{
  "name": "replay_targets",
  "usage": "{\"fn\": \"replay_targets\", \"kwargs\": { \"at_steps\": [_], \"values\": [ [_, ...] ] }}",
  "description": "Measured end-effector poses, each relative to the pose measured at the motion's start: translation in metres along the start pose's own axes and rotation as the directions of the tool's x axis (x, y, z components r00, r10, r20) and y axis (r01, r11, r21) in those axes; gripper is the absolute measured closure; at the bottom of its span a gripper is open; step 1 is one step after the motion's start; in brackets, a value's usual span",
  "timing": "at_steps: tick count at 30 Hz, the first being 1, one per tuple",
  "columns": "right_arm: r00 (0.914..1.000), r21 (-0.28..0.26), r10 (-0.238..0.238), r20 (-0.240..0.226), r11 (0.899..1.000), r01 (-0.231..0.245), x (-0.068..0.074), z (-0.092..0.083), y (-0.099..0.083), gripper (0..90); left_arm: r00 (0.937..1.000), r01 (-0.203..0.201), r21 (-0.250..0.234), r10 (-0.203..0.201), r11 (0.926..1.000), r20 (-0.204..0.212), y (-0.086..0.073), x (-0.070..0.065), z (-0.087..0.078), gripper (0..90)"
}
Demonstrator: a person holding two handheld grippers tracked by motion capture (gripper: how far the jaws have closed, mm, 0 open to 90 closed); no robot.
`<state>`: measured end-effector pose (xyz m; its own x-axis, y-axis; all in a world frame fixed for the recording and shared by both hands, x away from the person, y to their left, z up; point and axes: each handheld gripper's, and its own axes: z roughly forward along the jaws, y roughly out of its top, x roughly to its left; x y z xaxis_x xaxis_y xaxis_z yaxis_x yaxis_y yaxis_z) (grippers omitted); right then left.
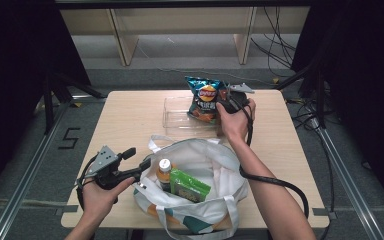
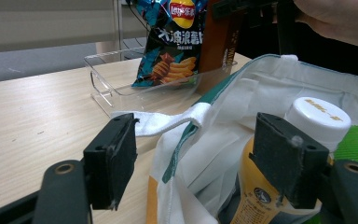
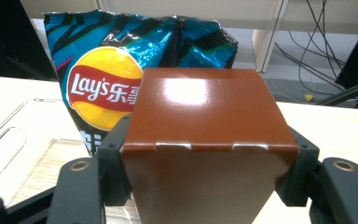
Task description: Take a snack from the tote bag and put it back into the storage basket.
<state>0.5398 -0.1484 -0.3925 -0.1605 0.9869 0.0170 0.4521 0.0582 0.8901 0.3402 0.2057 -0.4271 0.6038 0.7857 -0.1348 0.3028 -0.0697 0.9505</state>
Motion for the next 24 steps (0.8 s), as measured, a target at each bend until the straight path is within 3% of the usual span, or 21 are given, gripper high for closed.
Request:
{"fn": "replay_targets", "kwargs": {
  "at_steps": [2, 3, 4, 5, 8, 11, 13, 14, 15, 16, 19, 22, 24],
  "values": [
    [0.9996, 0.000, -0.026, -0.010, 1.000, 0.026, -0.002, 0.001, 0.000, 34.8, 1.0000, 0.000, 0.000, 0.000, 1.0000, 0.000, 0.000, 0.000, 0.000, 29.9],
    [0.9989, 0.016, 0.045, -0.010, 0.999, -0.045, 0.002, -0.001, -0.002, 33.8, 1.0000, 0.000, 0.000, 0.000, 1.0000, 0.000, 0.000, 0.000, 0.000, 29.9],
    [0.9997, 0.007, 0.016, -0.017, 1.000, -0.016, -0.001, 0.001, -0.002, 32.7, 1.0000, 0.001, -0.001, -0.001, 1.0000, 0.000, 0.000, 0.000, 0.000, 29.9],
    [0.9994, 0.008, 0.030, -0.016, 1.000, -0.030, 0.000, 0.000, -0.003, 31.7, 1.0000, 0.002, -0.001, -0.002, 1.0000, 0.000, 0.000, 0.000, 0.000, 29.9],
    [0.9997, 0.005, 0.012, -0.020, 1.000, -0.012, -0.001, 0.001, -0.004, 28.6, 1.0000, 0.000, 0.001, 0.000, 1.0000, 0.000, 0.000, 0.000, 0.000, 29.9],
    [0.9989, 0.015, 0.036, -0.028, 0.999, -0.036, 0.000, -0.002, -0.004, 26.3, 1.0000, 0.000, -0.001, 0.000, 1.0000, 0.002, 0.000, 0.000, 0.001, 30.0],
    [0.9992, 0.008, 0.026, -0.030, 1.000, -0.026, 0.000, -0.004, -0.004, 25.3, 1.0000, 0.001, -0.001, -0.001, 1.0000, 0.001, 0.000, -0.001, 0.001, 30.0],
    [0.9984, 0.011, 0.047, -0.032, 0.999, -0.047, 0.002, -0.005, -0.004, 25.1, 1.0000, 0.001, -0.006, -0.001, 1.0000, 0.005, 0.000, 0.000, 0.001, 29.9],
    [0.9989, 0.010, 0.025, -0.041, 1.000, -0.024, -0.001, -0.006, -0.004, 25.0, 1.0000, 0.001, -0.005, -0.001, 1.0000, 0.004, 0.000, 0.000, 0.001, 30.0],
    [0.9975, 0.020, 0.061, -0.035, 0.998, -0.060, 0.001, -0.008, -0.004, 24.4, 1.0000, 0.001, -0.001, -0.001, 1.0000, -0.002, 0.000, 0.000, 0.000, 29.9],
    [0.9983, 0.017, 0.031, -0.050, 0.999, -0.030, -0.002, -0.011, -0.005, 24.2, 1.0000, 0.001, -0.002, -0.001, 1.0000, -0.002, 0.000, 0.000, 0.000, 29.9],
    [0.9971, 0.026, 0.048, -0.059, 0.999, -0.046, -0.001, -0.017, -0.007, 24.3, 1.0000, 0.002, -0.002, -0.002, 1.0000, -0.002, 0.000, 0.000, 0.000, 29.9],
    [0.9970, 0.028, 0.035, -0.070, 0.999, -0.033, -0.003, -0.020, -0.007, 24.1, 1.0000, 0.001, -0.003, -0.001, 1.0000, -0.001, 0.000, -0.001, 0.000, 29.9]
  ]
}}
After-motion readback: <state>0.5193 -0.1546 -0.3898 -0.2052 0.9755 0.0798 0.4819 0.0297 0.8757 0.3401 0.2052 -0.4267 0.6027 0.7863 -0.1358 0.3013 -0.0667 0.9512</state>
